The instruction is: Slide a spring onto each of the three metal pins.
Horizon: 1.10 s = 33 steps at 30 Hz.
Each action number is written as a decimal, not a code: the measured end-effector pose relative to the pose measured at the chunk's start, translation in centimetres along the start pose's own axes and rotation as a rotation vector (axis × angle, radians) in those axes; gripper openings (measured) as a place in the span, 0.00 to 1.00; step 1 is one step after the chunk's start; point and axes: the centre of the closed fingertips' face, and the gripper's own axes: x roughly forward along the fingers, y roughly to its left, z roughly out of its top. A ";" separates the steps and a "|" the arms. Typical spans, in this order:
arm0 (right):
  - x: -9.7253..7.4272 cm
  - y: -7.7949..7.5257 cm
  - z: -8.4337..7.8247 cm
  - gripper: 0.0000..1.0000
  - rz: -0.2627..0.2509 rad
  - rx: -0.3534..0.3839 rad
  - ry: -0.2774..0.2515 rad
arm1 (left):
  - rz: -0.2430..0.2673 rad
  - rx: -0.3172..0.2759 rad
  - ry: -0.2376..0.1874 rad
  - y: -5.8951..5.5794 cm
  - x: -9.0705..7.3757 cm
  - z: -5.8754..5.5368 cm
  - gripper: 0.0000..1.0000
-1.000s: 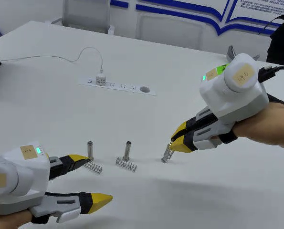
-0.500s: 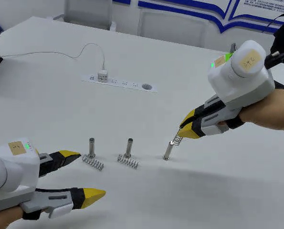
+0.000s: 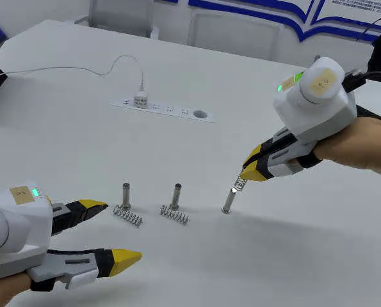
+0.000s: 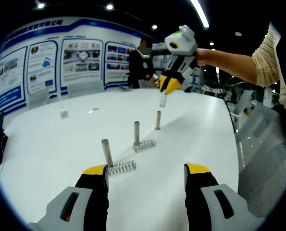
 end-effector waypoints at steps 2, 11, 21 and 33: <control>0.1 -0.1 0.0 0.12 0.002 0.004 -0.004 | 0.001 -0.001 0.001 0.0 0.0 -0.1 0.65; 0.7 -0.4 -0.1 0.12 0.008 0.011 -0.002 | 0.004 -0.008 0.000 0.2 -0.1 -0.1 0.64; 1.4 -0.5 -0.4 0.12 0.020 0.011 0.015 | 0.008 -0.010 0.005 0.4 -0.1 -0.3 0.64; 2.6 -0.4 -0.8 0.12 0.040 0.020 0.034 | 0.009 -0.012 0.011 0.5 -0.2 -0.5 0.63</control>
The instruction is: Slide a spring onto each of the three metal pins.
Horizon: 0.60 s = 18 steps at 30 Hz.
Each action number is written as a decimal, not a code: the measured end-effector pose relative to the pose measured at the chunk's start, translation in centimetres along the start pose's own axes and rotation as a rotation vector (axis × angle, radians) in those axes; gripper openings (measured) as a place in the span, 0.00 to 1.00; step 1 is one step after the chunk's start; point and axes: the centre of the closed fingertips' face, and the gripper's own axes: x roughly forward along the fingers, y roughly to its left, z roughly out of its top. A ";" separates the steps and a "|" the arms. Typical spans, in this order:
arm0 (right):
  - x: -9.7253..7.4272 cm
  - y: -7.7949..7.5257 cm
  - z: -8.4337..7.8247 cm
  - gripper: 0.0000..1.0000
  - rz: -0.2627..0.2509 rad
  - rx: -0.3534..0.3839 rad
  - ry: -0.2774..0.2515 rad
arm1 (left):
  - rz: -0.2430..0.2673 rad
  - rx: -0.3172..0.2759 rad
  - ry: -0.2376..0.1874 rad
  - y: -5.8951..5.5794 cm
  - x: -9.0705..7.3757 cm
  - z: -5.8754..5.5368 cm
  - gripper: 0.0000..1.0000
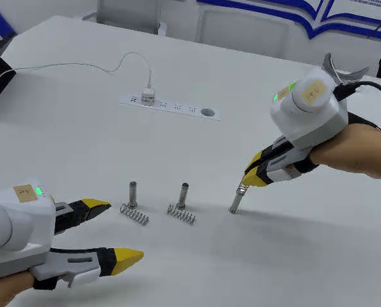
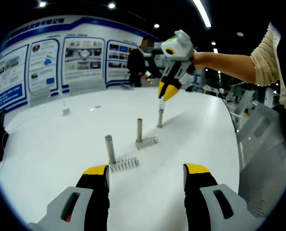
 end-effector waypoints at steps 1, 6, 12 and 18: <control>0.1 0.0 0.0 0.12 0.002 0.000 0.003 | -0.001 -0.001 0.001 0.0 0.0 0.0 0.63; 0.7 0.0 -0.3 0.12 0.013 0.006 0.015 | -0.001 -0.001 0.002 0.0 0.0 -0.1 0.63; 1.4 0.1 -0.8 0.12 0.027 0.019 0.030 | -0.001 -0.003 0.003 0.1 0.0 -0.2 0.63; 2.2 0.1 -1.4 0.12 0.033 0.029 0.045 | -0.001 -0.005 0.005 0.0 0.1 -0.3 0.63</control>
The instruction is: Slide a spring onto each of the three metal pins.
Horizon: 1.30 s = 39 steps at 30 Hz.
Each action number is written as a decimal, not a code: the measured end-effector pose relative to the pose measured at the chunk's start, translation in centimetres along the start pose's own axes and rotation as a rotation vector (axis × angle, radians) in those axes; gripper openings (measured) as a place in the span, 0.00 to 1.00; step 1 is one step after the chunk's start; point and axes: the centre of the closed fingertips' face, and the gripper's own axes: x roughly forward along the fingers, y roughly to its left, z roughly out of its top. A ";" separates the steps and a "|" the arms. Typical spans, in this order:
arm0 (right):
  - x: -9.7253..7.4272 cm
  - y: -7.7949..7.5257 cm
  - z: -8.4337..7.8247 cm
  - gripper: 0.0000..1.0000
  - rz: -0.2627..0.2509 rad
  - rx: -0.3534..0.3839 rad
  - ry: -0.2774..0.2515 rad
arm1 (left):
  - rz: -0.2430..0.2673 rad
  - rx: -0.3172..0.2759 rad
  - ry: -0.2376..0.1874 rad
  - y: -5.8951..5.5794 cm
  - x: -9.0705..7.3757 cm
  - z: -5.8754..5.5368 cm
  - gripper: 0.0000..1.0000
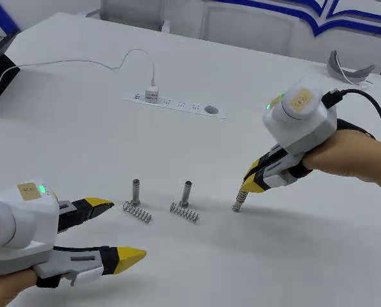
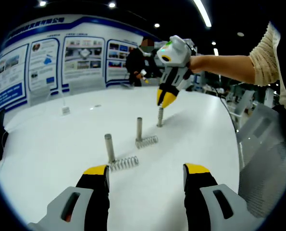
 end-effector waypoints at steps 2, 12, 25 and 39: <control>0.2 0.0 -0.1 0.12 0.002 0.003 0.005 | 0.000 -0.001 0.001 0.0 0.0 0.0 0.63; 1.2 0.0 -0.7 0.12 0.006 0.014 0.020 | 0.002 -0.004 0.000 0.1 0.0 -0.1 0.63; 1.7 0.2 -0.9 0.12 0.008 0.020 0.028 | 0.003 -0.003 0.000 0.1 -0.1 -0.1 0.63; 0.7 0.5 0.0 0.18 -0.015 0.009 -0.009 | 0.002 0.001 -0.002 0.0 -0.1 0.1 0.63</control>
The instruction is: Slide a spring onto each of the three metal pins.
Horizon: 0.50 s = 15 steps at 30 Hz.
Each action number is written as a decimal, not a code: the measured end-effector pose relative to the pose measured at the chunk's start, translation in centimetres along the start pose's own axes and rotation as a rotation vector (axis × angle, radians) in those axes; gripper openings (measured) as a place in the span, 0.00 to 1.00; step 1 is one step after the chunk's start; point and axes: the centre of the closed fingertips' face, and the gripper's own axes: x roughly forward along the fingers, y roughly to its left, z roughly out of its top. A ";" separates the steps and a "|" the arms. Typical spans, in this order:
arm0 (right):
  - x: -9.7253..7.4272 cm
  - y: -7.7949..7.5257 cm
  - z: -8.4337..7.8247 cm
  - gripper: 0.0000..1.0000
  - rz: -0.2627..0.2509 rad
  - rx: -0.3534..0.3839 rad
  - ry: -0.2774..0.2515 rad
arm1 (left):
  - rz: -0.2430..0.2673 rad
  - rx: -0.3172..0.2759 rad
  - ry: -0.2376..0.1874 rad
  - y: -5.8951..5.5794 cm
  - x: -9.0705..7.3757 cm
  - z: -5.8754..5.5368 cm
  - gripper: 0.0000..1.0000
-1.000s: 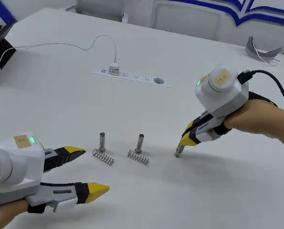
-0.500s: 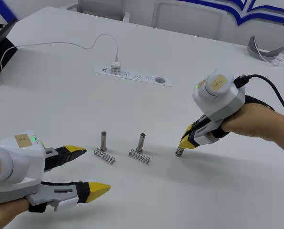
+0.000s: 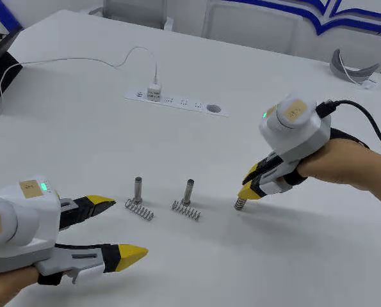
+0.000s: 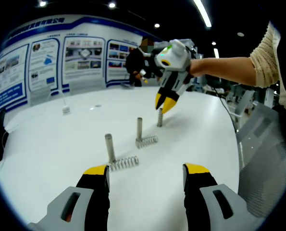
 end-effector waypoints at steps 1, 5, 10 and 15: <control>-0.1 0.1 0.2 0.18 -0.003 -0.003 -0.003 | 0.000 0.000 0.000 0.0 0.0 0.0 0.63; -0.5 0.9 1.1 0.18 -0.007 -0.023 -0.024 | -0.002 0.004 0.000 -0.1 0.1 0.1 0.63; -0.2 1.7 2.2 0.18 0.003 -0.042 -0.044 | -0.003 0.008 -0.003 -0.2 0.1 0.4 0.63; 0.9 2.5 2.8 0.18 0.024 -0.050 -0.047 | 0.000 0.012 -0.005 -0.3 0.0 0.5 0.63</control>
